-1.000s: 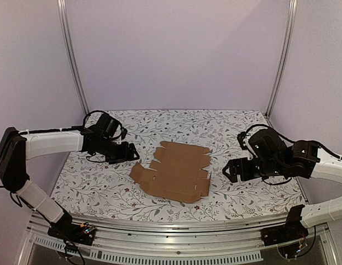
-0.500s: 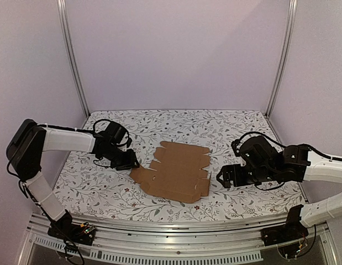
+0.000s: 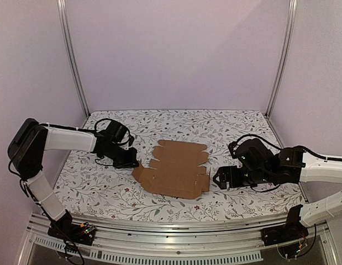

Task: Fold the paper box

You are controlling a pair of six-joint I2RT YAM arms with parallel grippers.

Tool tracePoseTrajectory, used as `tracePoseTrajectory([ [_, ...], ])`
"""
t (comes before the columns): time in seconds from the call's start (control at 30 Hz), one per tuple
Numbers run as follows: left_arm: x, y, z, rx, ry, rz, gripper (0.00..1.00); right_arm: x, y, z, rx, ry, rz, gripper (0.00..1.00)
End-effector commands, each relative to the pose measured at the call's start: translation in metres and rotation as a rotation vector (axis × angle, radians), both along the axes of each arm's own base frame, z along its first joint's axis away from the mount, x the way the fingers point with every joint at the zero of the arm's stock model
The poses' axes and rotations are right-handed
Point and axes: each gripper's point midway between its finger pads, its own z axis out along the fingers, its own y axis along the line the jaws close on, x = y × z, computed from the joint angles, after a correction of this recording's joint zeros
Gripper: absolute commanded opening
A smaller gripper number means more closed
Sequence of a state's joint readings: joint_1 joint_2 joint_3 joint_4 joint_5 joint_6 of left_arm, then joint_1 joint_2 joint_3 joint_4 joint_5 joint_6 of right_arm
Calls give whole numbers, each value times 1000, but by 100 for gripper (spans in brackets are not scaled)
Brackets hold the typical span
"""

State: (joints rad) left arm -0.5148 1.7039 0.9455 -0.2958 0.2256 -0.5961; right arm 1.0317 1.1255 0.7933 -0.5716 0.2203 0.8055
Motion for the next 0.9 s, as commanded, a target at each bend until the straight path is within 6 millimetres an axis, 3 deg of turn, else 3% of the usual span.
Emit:
tracePoseTrajectory([
  [0.0,3,0,1,-8,-5,13,0,-2,6,-9,11,22,-3,94],
  [0.2,-7,14,9,-8,-39,109,0,4,7,-11,27,9,-47,93],
  [0.43,-37,28,17,-58,-79,290,0,13,16,-17,81,15,-118,93],
  [0.87,-58,12,28,-289,-129,543,0,20,63,-40,268,115,-156,87],
])
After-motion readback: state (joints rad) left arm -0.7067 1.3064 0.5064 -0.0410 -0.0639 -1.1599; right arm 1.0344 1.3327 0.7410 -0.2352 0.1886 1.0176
